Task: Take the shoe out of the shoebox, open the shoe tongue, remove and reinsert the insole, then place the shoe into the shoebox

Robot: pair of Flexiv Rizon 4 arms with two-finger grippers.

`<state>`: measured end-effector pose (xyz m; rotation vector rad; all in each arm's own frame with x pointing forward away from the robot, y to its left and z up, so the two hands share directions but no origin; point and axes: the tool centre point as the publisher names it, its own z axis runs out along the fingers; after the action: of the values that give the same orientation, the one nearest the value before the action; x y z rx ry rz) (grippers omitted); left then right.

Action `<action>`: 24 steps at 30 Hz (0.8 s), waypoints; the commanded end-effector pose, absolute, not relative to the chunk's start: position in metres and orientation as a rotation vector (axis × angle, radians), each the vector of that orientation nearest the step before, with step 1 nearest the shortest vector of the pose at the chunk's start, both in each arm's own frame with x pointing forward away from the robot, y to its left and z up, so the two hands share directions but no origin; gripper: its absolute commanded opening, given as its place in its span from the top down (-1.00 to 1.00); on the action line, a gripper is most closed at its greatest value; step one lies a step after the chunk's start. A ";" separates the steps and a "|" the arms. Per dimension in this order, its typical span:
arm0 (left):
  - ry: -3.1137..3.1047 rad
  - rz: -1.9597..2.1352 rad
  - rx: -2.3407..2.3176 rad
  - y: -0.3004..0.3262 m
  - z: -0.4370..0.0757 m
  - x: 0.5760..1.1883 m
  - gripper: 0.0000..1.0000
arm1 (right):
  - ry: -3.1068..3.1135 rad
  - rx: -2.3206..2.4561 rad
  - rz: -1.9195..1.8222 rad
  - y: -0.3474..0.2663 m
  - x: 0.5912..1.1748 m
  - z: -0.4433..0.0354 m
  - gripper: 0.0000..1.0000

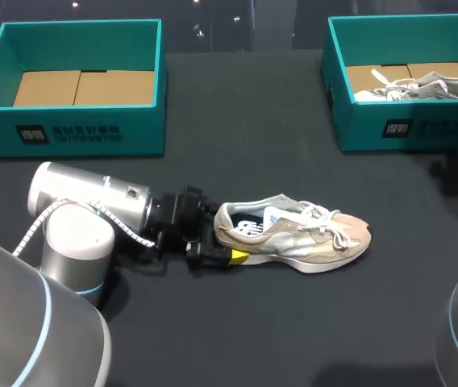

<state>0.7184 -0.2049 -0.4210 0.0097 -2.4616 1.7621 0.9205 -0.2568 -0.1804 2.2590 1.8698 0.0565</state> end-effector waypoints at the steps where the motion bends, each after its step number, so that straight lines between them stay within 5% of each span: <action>1: -2.463 1.759 0.010 -0.201 -0.424 0.715 1.00 | 1.869 2.259 0.058 -0.257 0.920 -0.180 -1.00; 24: -2.463 1.759 0.010 -0.201 -0.424 0.715 1.00 | 1.874 2.274 0.031 -0.232 0.908 -0.181 -1.00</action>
<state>0.7180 -0.2044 -0.4211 0.0097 -2.4614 1.7623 0.9126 -0.2454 -0.1825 2.2806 1.8894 0.0488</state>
